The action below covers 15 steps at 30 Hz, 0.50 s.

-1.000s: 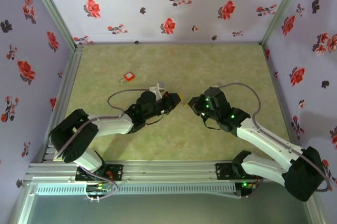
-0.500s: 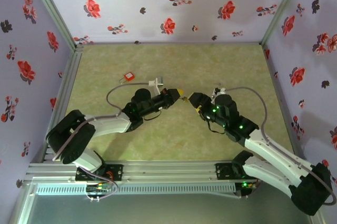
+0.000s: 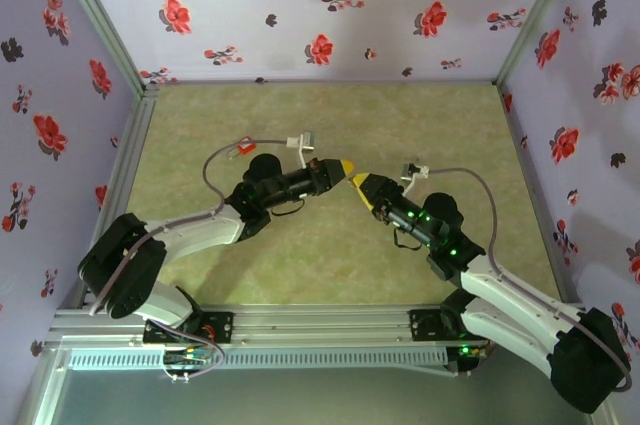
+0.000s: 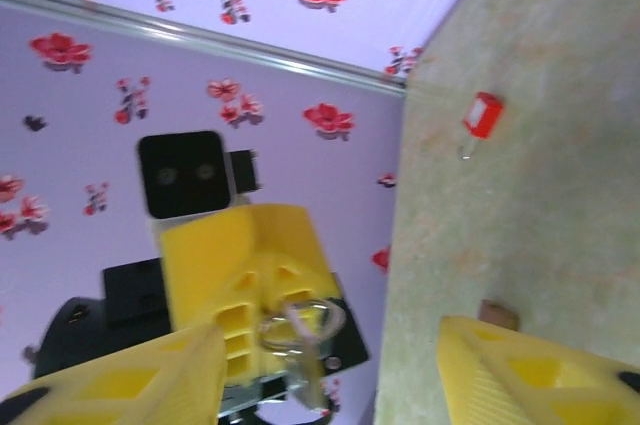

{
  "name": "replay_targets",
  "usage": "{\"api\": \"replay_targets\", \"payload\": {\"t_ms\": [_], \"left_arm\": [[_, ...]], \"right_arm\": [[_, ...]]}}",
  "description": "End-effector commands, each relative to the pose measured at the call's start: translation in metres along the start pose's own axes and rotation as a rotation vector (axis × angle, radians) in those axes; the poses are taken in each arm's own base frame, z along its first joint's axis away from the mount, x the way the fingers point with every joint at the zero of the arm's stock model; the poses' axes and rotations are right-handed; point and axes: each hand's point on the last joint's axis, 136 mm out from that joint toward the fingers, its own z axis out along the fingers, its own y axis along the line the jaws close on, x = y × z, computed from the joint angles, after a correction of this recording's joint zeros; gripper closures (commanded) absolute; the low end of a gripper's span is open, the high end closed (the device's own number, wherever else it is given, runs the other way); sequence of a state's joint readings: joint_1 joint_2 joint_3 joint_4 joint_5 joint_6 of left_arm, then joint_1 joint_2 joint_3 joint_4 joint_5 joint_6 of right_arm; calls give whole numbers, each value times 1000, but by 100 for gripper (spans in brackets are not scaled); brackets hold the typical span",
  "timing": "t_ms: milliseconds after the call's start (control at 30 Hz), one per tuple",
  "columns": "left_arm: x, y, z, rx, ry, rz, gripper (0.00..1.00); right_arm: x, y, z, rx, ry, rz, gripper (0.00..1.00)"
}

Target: Unlock with the key

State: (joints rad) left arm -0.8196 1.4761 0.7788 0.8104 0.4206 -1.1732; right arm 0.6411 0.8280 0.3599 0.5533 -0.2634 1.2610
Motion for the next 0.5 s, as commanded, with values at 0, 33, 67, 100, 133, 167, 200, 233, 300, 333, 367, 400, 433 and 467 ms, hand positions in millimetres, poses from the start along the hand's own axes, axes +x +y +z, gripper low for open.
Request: {"api": "replay_targets", "payload": {"t_ms": [0, 33, 67, 100, 133, 167, 200, 233, 300, 333, 367, 400, 433, 467], "left_arm": [[-3, -21, 1, 43, 21, 48, 100], [-3, -21, 1, 43, 21, 49, 100], [-3, -21, 1, 43, 21, 48, 100], [-3, -21, 1, 41, 22, 50, 100], [-2, -21, 1, 40, 24, 50, 100], [-3, -21, 1, 41, 22, 51, 100], [-3, -22, 2, 42, 25, 49, 100], [-3, -22, 2, 43, 25, 49, 100], [-3, -23, 3, 47, 29, 51, 100], [-2, -24, 4, 49, 31, 51, 100], [-2, -24, 4, 49, 32, 52, 100], [-2, -25, 5, 51, 34, 54, 100], [-2, -26, 5, 52, 35, 55, 100], [-2, -25, 5, 50, 36, 54, 100]], "right_arm": [[0, 25, -1, -98, 14, -58, 50], [0, 24, -1, -95, 17, -59, 53], [1, 23, -1, -96, 18, -55, 54], [1, 23, -2, -102, 17, -53, 56], [2, 23, -2, -105, 18, -51, 57], [2, 22, -3, -105, 18, -48, 59], [3, 20, -3, -101, 19, -45, 61], [3, 19, -3, -98, 20, -43, 62], [3, 19, -3, -101, 20, -40, 65], [3, 19, -3, -102, 19, -39, 66], [3, 18, -3, -100, 20, -38, 67], [3, 20, -3, -104, 22, -42, 68], [3, 21, -3, -109, 21, -43, 68], [3, 22, -3, -113, 24, -44, 68]]}}
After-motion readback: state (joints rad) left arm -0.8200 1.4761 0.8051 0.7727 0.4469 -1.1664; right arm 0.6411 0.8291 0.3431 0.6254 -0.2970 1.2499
